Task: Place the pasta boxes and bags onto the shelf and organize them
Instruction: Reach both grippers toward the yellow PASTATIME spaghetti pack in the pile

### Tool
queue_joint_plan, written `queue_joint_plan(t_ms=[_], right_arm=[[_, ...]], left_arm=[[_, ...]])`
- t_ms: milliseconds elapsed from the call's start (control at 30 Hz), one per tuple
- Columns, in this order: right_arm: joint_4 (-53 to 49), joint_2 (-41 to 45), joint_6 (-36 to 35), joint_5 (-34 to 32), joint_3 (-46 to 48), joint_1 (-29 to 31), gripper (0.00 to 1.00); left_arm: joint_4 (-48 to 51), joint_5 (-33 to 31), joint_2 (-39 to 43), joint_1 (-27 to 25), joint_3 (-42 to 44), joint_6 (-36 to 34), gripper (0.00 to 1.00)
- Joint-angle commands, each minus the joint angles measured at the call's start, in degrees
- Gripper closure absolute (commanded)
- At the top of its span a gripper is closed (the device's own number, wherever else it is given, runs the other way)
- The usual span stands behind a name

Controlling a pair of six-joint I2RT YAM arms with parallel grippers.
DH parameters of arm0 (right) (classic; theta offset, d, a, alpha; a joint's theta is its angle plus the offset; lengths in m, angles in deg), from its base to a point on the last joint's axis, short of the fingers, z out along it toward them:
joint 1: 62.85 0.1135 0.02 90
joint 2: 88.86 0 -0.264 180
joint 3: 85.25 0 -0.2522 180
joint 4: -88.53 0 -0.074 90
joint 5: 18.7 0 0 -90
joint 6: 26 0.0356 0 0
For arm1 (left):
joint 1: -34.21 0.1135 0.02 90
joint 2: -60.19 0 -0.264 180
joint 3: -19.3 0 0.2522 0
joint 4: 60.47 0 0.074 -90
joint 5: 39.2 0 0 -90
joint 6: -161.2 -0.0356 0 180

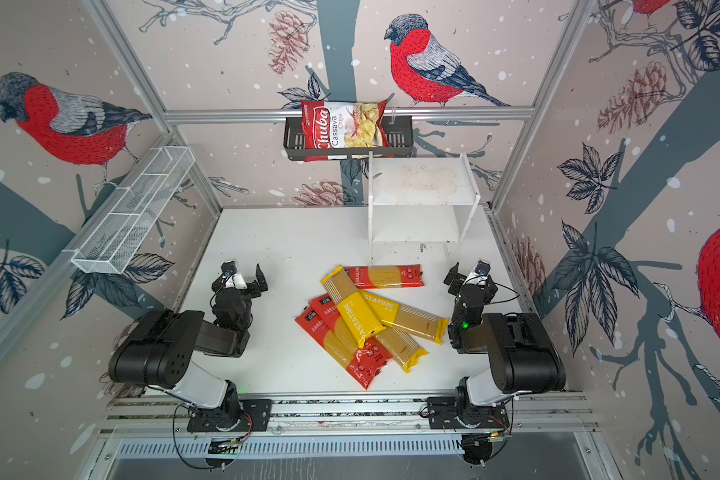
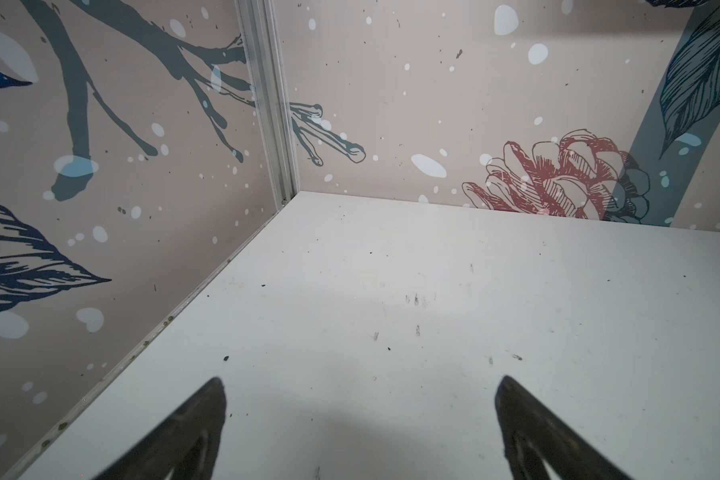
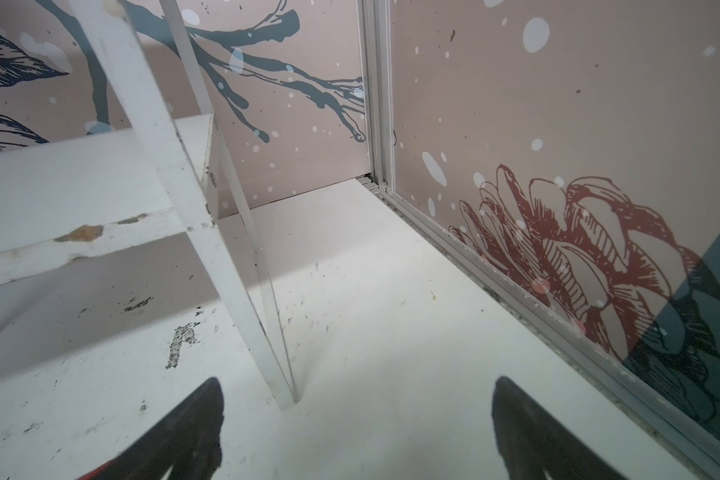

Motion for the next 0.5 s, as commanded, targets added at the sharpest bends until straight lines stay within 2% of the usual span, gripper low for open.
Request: queue_joint_plan(t_ms=[0, 100, 133, 233, 333, 467], right_arm=[[0.02, 0.78, -0.15, 4.07, -0.12, -1.56, 0.00], [-0.09, 1.68, -2.51, 8.03, -0.65, -1.46, 0.00], [-2.56, 4.01, -3.83, 7.84, -1.27, -0.58, 0.00], [-18.37, 11.73, -3.13, 3.05, -6.08, 2.38, 0.00], [-26.43, 18.48, 0.19, -2.65, -7.47, 4.93, 0.00], [-41.92, 25.11, 4.86, -11.88, -13.59, 10.49, 0.00]], left_arm=[[-1.90, -3.49, 0.34, -1.24, 0.34, -0.70, 0.01], [-3.72, -7.51, 2.88, -3.66, 1.97, -2.29, 0.01], [-3.09, -11.15, 4.44, -5.32, 1.93, -3.66, 0.01], [5.42, -15.38, 11.42, -9.74, -0.82, -8.11, 0.01], [17.86, -20.03, 19.28, -11.61, -3.99, -3.41, 0.01], [38.83, -16.81, 29.55, -12.30, -9.58, 5.16, 0.01]])
